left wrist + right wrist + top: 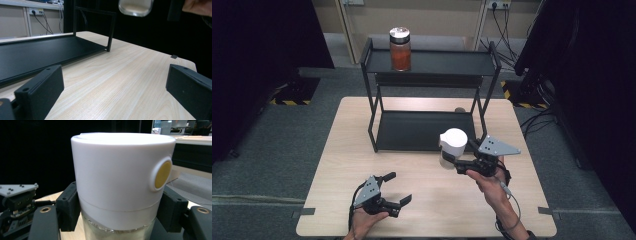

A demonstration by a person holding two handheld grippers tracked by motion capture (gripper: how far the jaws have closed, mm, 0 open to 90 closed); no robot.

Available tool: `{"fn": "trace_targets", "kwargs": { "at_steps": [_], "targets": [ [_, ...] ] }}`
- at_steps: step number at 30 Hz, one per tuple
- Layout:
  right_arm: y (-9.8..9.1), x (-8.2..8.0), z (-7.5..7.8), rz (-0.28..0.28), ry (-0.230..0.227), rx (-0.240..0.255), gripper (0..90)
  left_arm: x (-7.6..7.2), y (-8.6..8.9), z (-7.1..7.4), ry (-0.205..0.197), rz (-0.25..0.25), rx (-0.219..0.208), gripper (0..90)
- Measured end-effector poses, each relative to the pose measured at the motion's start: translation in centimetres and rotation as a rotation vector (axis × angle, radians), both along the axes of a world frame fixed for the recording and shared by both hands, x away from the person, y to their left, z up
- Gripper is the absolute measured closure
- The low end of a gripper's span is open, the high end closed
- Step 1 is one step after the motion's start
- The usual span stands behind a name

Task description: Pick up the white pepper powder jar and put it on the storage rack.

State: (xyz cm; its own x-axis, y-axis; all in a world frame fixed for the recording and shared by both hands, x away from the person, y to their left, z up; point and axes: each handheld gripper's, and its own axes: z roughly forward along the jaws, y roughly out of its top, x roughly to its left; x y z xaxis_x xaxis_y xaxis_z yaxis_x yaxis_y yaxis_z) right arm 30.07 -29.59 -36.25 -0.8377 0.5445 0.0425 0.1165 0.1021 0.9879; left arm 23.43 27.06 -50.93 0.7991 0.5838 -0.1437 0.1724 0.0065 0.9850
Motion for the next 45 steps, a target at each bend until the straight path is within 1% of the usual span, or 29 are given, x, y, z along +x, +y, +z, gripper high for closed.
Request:
{"fn": "trace_targets", "kwargs": {
  "at_steps": [2, 3, 5, 6, 7, 9, 14, 15, 21, 22, 23, 24, 25, 26, 28, 29, 30, 32, 33, 34, 35, 36, 37, 39, 40, 42, 43, 44, 45],
  "targets": [
    [0.1, 0.4, 0.9, -0.002, 0.0, -0.001, 30.7, 0.0, 0.0, 0.0, 0.0, 0.001, -0.001, 1.1],
    [0.1, 0.4, 0.9, -0.002, 0.0, -0.001, 30.7, 0.0, 0.0, 0.0, 0.0, 0.001, -0.001, 1.1],
    [0.2, 0.9, 1.7, 0.001, -0.004, 0.0, 30.7, 0.0, 0.0, 0.0, 0.002, 0.003, -0.001, 1.1],
    [0.2, 0.9, 1.7, 0.001, -0.004, 0.0, 30.7, 0.0, 0.0, 0.0, 0.002, 0.003, -0.001, 1.1],
    [0.4, 1.1, 2.5, 0.002, -0.007, -0.011, 30.7, 0.0, 0.0, 0.0, 0.004, 0.003, -0.002, 1.1],
    [0.5, 1.3, 2.8, 0.001, -0.008, -0.013, 30.7, 0.0, 0.0, 0.0, 0.004, 0.002, -0.003, 1.1],
    [1.1, 2.1, 4.5, 0.0, -0.007, -0.008, 30.7, 0.0, 0.0, 0.0, 0.004, 0.001, -0.004, 1.1],
    [1.1, 2.1, 4.5, 0.0, -0.007, -0.008, 30.7, 0.0, 0.0, 0.0, 0.004, 0.0, -0.004, 1.1],
    [1.9, 3.2, 6.5, -0.009, -0.007, -0.001, 30.8, 0.0, 0.0, 0.0, 0.005, -0.001, -0.003, 1.1],
    [1.9, 3.2, 6.5, -0.009, -0.007, -0.001, 30.8, 0.0, 0.0, 0.0, 0.003, -0.002, -0.003, 1.1],
    [2.1, 3.7, 7.1, -0.011, -0.003, 0.005, 30.8, 0.0, 0.0, 0.0, 0.003, -0.002, -0.004, 1.1],
    [2.1, 3.7, 7.1, -0.011, -0.003, 0.005, 30.8, 0.0, 0.0, 0.0, 0.004, -0.002, -0.005, 1.1],
    [2.2, 3.9, 7.5, -0.012, -0.001, 0.005, 30.8, 0.0, 0.0, 0.0, 0.004, -0.002, -0.004, 1.1],
    [2.5, 4.2, 8.2, -0.018, -0.005, 0.001, 30.8, 0.0, 0.0, 0.0, 0.004, -0.002, -0.003, 1.1],
    [2.7, 4.5, 8.9, -0.024, -0.01, -0.001, 30.8, 0.0, 0.0, 0.0, 0.004, -0.001, -0.005, 1.1],
    [2.7, 4.5, 8.9, -0.024, -0.01, -0.001, 30.8, 0.0, 0.0, 0.0, 0.004, -0.001, -0.005, 1.1],
    [2.8, 4.8, 9.5, -0.031, -0.016, 0.001, 30.7, 0.0, 0.0, -0.1, 0.004, 0.0, -0.006, 1.1],
    [3.0, 5.0, 10.2, -0.038, -0.02, 0.005, 30.8, 0.0, 0.0, -0.1, 0.005, 0.002, -0.007, 1.1],
    [3.0, 5.0, 10.2, -0.038, -0.02, 0.005, 30.8, 0.0, 0.0, -0.1, 0.005, 0.003, -0.008, 1.1],
    [3.2, 5.3, 10.8, -0.047, -0.02, 0.001, 30.8, 0.0, 0.0, -0.1, 0.006, 0.002, -0.008, 1.1],
    [3.2, 5.3, 10.8, -0.047, -0.02, 0.001, 30.8, 0.0, 0.0, -0.1, 0.006, 0.002, -0.008, 1.1],
    [3.3, 5.4, 11.1, -0.052, -0.019, 0.001, 30.8, 0.0, 0.0, -0.1, 0.005, 0.001, -0.008, 1.1],
    [3.4, 5.7, 11.8, -0.059, -0.02, -0.002, 30.8, 0.0, 0.0, -0.1, 0.004, 0.0, -0.007, 1.1],
    [3.6, 6.0, 12.4, -0.065, -0.02, -0.004, 30.8, 0.0, 0.0, -0.1, 0.005, 0.0, -0.007, 1.1],
    [3.6, 6.0, 12.4, -0.065, -0.02, -0.004, 30.8, 0.0, 0.0, -0.1, 0.007, 0.001, -0.007, 1.1],
    [3.8, 6.4, 13.4, -0.073, -0.019, -0.004, 30.8, 0.0, 0.1, -0.1, 0.007, 0.002, -0.007, 1.1],
    [3.9, 6.6, 13.7, -0.076, -0.021, -0.005, 30.8, 0.0, 0.1, -0.1, 0.007, 0.002, -0.008, 1.1],
    [3.9, 6.6, 13.7, -0.076, -0.021, -0.005, 30.8, 0.0, 0.1, -0.1, 0.007, 0.002, -0.008, 1.1],
    [4.0, 6.7, 14.2, -0.081, -0.022, -0.008, 30.8, 0.0, 0.1, -0.1, 0.007, 0.002, -0.008, 1.1]
  ]
}}
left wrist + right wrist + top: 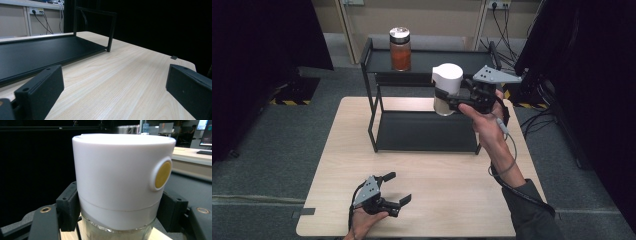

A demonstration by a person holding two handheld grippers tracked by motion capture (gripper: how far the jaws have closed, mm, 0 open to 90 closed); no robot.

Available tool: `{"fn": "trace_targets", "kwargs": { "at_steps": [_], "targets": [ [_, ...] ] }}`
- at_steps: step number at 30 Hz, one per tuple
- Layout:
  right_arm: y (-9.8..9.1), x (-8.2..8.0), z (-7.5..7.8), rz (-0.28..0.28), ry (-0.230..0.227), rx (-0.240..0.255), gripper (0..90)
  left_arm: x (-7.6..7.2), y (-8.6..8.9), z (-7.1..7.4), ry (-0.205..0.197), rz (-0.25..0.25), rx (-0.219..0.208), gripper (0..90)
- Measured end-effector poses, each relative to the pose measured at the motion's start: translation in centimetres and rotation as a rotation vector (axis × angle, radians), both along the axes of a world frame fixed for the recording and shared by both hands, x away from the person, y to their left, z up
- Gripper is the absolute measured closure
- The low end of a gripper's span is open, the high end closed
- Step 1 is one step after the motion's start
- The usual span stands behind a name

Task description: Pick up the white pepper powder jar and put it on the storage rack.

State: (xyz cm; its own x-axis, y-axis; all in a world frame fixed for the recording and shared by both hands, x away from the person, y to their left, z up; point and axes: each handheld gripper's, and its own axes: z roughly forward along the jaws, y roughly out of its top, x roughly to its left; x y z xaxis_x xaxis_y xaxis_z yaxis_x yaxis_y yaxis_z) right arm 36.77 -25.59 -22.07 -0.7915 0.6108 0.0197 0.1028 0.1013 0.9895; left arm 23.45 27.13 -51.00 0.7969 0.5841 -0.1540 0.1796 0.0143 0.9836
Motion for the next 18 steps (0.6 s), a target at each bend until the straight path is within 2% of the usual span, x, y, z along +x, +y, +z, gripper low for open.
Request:
{"fn": "trace_targets", "kwargs": {
  "at_steps": [4, 18],
  "targets": [
    [0.6, 0.7, 1.5, -0.013, 0.003, -0.005, 30.8, 0.0, 0.0, 0.0, -0.001, -0.001, -0.002, 1.1],
    [2.6, 2.8, 4.3, -0.078, 0.009, -0.008, 30.8, 0.0, 0.1, 0.0, -0.003, -0.003, -0.001, 1.1]
  ]
}}
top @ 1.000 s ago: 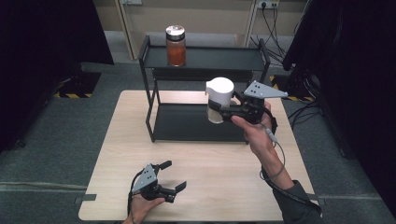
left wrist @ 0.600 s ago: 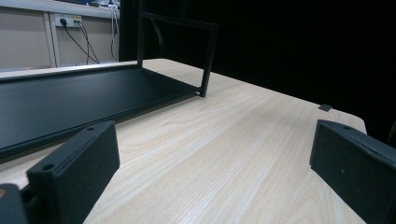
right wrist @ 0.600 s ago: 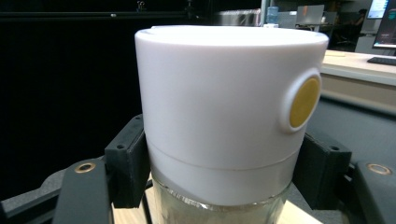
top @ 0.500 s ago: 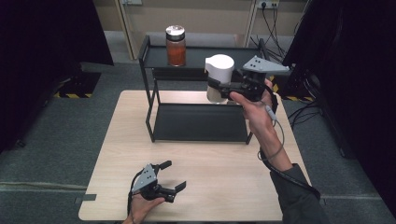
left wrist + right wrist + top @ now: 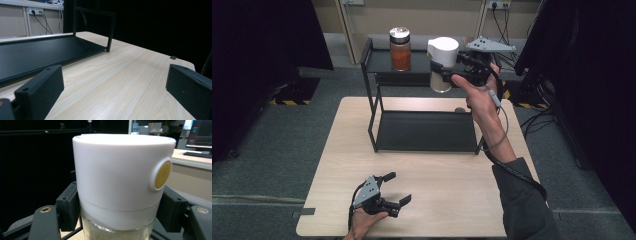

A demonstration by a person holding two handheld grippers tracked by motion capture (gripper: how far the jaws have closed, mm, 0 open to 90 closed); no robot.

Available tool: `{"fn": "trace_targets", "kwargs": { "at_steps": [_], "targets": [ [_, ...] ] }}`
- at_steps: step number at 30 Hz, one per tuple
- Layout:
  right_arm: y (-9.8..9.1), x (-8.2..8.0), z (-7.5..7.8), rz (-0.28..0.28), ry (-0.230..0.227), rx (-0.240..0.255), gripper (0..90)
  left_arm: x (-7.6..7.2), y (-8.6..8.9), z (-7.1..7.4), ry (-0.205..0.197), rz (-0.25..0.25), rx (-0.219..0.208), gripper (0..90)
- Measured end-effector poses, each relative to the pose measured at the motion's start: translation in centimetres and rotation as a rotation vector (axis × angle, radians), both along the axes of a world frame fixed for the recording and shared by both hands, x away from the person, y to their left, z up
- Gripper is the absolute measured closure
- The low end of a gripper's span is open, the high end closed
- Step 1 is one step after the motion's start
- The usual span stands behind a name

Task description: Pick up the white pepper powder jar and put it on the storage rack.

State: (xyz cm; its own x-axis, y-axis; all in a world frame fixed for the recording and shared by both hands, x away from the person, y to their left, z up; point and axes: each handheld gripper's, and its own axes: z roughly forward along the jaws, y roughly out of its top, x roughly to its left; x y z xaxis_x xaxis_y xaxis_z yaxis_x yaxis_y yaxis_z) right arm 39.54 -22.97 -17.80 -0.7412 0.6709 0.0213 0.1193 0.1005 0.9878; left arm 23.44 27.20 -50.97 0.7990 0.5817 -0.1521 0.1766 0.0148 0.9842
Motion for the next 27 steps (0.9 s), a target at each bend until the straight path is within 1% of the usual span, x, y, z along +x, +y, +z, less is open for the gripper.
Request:
{"fn": "trace_targets", "kwargs": {
  "at_steps": [2, 6, 8, 10, 13, 15, 16, 19, 23, 27],
  "targets": [
    [0.4, 0.3, 0.4, -0.015, 0.0, -0.005, 30.8, 0.0, 0.0, 0.0, -0.001, 0.0, 0.0, 1.1],
    [1.0, 1.2, 1.0, -0.055, 0.004, 0.007, 30.8, 0.0, 0.0, 0.0, -0.002, -0.002, -0.001, 1.1],
    [1.2, 1.3, 1.1, -0.061, 0.0, 0.006, 30.8, 0.0, 0.1, 0.0, -0.002, -0.002, -0.002, 1.1],
    [1.3, 1.9, 1.3, -0.071, 0.003, 0.008, 30.8, 0.0, 0.1, 0.0, -0.004, -0.002, -0.003, 1.1],
    [1.8, 2.4, 1.6, -0.095, 0.001, -0.008, 30.8, 0.0, 0.1, 0.0, -0.002, 0.0, -0.008, 1.1],
    [2.1, 2.9, 1.6, -0.112, 0.0, -0.004, 30.8, 0.0, 0.2, 0.0, -0.002, -0.001, -0.007, 1.1],
    [2.1, 2.9, 1.6, -0.112, 0.0, -0.004, 30.8, 0.0, 0.2, 0.0, -0.002, -0.001, -0.007, 1.1],
    [2.6, 3.6, 1.6, -0.136, 0.004, -0.016, 30.8, 0.0, 0.2, 0.0, -0.002, -0.002, -0.008, 1.1],
    [2.9, 4.2, 1.4, -0.155, 0.01, -0.012, 30.8, 0.0, 0.3, 0.1, -0.003, -0.004, -0.006, 1.1],
    [3.2, 4.8, 1.3, -0.16, 0.009, -0.008, 30.8, 0.1, 0.3, 0.1, -0.001, -0.005, -0.01, 1.1]
  ]
}}
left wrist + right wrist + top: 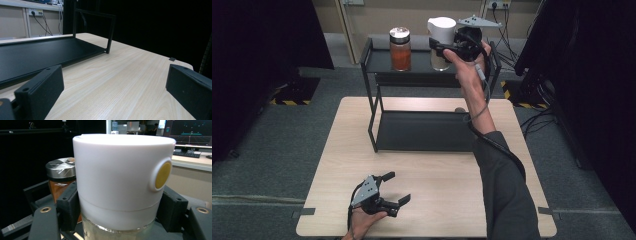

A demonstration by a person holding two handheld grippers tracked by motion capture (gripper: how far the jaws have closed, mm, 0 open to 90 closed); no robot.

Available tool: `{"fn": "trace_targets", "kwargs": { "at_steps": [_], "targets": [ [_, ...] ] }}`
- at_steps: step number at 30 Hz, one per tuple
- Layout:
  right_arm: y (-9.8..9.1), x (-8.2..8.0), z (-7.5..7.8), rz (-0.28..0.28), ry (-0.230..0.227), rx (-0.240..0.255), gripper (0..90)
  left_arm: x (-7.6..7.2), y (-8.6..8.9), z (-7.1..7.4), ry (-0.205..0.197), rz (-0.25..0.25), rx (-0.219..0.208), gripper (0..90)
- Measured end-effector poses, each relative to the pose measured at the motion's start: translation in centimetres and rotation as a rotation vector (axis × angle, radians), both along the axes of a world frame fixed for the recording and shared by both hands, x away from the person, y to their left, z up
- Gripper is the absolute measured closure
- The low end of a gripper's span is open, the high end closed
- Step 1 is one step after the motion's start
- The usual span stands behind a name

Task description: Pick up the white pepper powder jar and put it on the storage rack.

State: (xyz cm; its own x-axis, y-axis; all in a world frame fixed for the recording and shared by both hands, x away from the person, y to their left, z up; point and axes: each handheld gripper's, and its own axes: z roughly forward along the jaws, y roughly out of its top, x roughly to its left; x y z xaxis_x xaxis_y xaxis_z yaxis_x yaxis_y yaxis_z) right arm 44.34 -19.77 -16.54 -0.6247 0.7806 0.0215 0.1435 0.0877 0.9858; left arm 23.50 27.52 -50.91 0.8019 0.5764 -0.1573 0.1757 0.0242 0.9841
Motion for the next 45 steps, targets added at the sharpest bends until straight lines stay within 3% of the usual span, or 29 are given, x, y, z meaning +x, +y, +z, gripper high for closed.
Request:
{"fn": "trace_targets", "kwargs": {
  "at_steps": [8, 20, 31, 34, 37, 39, 45],
  "targets": [
    [1.0, 1.1, -0.7, -0.026, 0.002, -0.005, 30.8, 0.0, 0.0, -0.1, 0.003, -0.005, -0.006, 1.1],
    [1.1, 1.6, -1.8, -0.041, 0.004, 0.003, 30.8, 0.0, 0.0, -0.1, 0.003, -0.007, -0.006, 1.1],
    [1.3, 1.2, -2.5, -0.042, -0.033, -0.011, 30.4, 0.0, -0.1, -0.1, 0.001, -0.008, -0.004, 1.1],
    [1.5, 1.1, -2.3, -0.062, -0.02, -0.014, 16.9, 0.0, -0.1, -0.1, 0.002, -0.007, -0.004, 1.1],
    [1.3, 0.8, -2.6, -0.067, -0.015, 0.036, 6.8, 0.0, -0.1, -0.1, 0.004, -0.006, -0.003, 1.1],
    [1.5, 0.5, -2.5, -0.084, -0.011, 0.012, 1.8, 0.0, -0.1, -0.1, 0.005, -0.004, -0.002, 1.1],
    [0.7, 0.2, -3.2, -0.108, -0.004, 0.047, 0.4, 0.0, -0.1, -0.1, 0.002, -0.003, 0.0, 1.1]
  ]
}}
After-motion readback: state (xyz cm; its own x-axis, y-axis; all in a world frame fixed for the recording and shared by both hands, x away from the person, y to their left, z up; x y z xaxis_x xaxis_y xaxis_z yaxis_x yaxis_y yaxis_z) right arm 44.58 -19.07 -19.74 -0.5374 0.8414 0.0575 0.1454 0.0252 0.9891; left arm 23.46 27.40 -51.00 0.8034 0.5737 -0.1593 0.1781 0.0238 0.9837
